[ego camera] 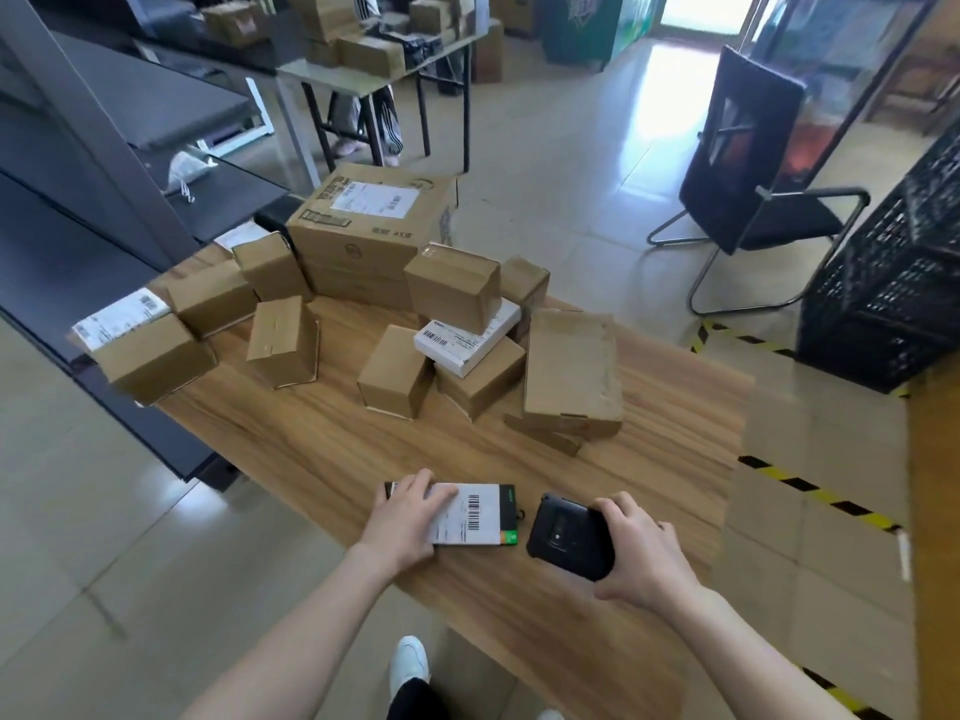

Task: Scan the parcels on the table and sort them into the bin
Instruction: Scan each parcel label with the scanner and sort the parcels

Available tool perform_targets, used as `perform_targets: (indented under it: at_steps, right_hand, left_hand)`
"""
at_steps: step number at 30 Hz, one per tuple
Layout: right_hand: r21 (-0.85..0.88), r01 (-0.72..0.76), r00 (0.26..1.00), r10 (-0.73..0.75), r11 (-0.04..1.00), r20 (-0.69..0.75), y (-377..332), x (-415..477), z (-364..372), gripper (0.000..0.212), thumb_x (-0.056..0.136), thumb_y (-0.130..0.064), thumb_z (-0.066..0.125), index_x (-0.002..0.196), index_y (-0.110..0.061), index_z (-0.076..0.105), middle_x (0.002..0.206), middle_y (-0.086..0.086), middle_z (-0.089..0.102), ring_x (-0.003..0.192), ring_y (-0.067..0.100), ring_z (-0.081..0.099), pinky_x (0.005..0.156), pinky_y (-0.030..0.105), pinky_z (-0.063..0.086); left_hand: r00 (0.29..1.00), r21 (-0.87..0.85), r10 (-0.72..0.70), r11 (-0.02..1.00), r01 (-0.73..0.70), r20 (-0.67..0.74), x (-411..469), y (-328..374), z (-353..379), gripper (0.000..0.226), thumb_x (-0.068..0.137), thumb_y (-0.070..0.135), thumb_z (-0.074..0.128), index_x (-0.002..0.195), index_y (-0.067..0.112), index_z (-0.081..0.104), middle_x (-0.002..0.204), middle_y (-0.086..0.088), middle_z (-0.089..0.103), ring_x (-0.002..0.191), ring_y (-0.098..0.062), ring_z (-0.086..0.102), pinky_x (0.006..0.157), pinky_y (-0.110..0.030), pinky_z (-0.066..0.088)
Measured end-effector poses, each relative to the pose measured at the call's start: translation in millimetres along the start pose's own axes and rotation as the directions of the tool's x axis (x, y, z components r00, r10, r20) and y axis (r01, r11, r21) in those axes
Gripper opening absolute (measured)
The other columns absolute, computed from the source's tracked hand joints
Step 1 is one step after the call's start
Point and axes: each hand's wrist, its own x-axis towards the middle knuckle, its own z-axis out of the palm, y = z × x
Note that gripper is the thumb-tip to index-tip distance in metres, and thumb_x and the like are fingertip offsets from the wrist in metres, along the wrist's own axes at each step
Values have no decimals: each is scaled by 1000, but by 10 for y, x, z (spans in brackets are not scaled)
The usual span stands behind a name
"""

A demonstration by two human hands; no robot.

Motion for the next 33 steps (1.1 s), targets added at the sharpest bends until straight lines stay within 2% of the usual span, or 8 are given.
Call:
perform_targets:
  at_steps: [8,14,18,21,23,25,28,33]
  right_hand:
    - [-120,27,1000,-26,992,6,-42,57,-89,90,61,-37,83,138,-28,37,128,-7,37,119,16,44,99,39,37]
    - [-116,11,1000,-12,993,-2,56,26,-114,89,61,-35,81,137,-28,38,127,-6,37,118,16,44,97,40,38]
    - [-48,-35,998,33,998,-44,111,-66,-101,90,61,-37,81,138,-27,36,127,-6,36,116,17,45,91,37,39]
    - [70,-110,990,115,992,-80,150,-187,-48,92,59,-39,81,138,-27,37,125,-8,36,113,16,47,90,37,42]
    - [201,-235,957,263,951,-124,256,-395,-8,91,59,-40,80,138,-26,37,125,-8,37,112,14,48,93,36,45]
    - [261,-266,940,309,928,-142,291,-510,43,90,58,-39,80,137,-25,39,125,-8,38,111,13,50,95,36,47]
    - [376,-387,869,470,842,-158,403,-780,104,87,56,-35,78,135,-24,41,122,-9,37,107,13,51,91,35,47]
    - [521,-578,668,731,628,-140,526,-1401,377,86,53,-38,78,131,-26,42,122,-10,37,104,15,55,85,35,47]
  left_hand:
    - [993,158,101,983,-90,-59,-14,27,-214,66,84,25,64,142,30,33,145,-1,30,138,-21,26,109,-47,26]
    - [991,173,120,979,-108,-62,33,105,-243,67,82,27,65,141,31,34,143,0,32,135,-21,28,108,-50,28]
    - [986,109,149,984,-140,-70,62,189,-222,66,81,27,65,140,30,35,141,0,34,134,-21,30,108,-50,31]
    - [978,80,201,978,-195,-65,132,252,-211,67,81,35,66,141,31,34,143,3,34,134,-20,30,106,-43,36]
    - [948,101,314,946,-307,-54,296,424,-239,71,81,41,67,142,32,33,144,3,34,133,-20,31,103,-40,39]
    - [937,95,345,936,-340,-45,364,520,-241,74,81,47,66,144,32,31,146,4,33,133,-19,32,101,-38,42]
    - [885,105,464,883,-457,-49,529,789,-242,75,79,52,65,143,32,33,144,4,38,129,-20,38,92,-38,49]
    - [756,112,655,751,-651,5,679,1445,-173,75,73,51,66,141,31,40,140,5,43,125,-21,43,82,-39,55]
